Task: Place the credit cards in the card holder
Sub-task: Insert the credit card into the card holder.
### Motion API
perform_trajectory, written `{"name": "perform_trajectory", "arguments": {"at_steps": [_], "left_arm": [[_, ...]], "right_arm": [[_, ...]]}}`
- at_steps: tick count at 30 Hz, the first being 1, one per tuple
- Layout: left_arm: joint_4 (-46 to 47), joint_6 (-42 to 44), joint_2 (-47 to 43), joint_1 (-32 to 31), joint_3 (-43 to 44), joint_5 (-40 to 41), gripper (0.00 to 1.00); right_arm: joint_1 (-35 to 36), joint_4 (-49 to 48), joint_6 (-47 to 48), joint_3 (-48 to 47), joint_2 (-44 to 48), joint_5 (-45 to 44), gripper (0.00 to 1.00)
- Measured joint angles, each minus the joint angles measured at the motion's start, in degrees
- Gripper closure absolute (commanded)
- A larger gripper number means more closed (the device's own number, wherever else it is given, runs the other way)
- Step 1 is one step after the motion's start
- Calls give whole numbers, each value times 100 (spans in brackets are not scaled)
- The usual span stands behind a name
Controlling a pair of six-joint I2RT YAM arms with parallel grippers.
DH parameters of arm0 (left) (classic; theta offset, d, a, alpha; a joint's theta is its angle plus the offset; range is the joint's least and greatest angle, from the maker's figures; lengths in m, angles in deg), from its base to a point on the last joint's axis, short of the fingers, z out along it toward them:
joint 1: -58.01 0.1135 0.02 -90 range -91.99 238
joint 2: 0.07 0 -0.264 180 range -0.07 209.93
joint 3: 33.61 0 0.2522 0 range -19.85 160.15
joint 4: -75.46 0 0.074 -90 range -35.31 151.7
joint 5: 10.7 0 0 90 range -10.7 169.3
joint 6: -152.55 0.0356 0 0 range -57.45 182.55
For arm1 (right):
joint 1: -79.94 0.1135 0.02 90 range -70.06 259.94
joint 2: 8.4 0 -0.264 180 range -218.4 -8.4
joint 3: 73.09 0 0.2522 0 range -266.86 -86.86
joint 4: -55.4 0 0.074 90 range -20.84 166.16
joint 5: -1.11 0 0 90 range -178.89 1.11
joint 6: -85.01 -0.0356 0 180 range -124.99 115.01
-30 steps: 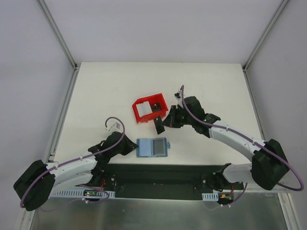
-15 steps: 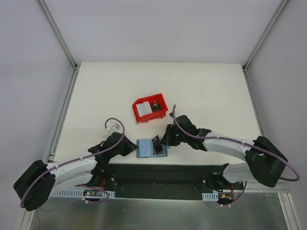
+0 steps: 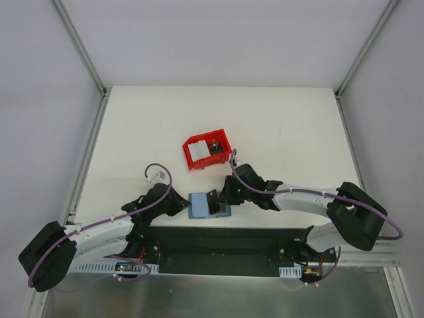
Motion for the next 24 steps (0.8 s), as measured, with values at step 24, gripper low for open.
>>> {"name": "perform_trajectory", "arguments": {"at_steps": [24], "left_arm": [[85, -96, -2, 0, -52, 0, 100]], "right_arm": [[94, -50, 4, -131, -179, -44, 100]]}}
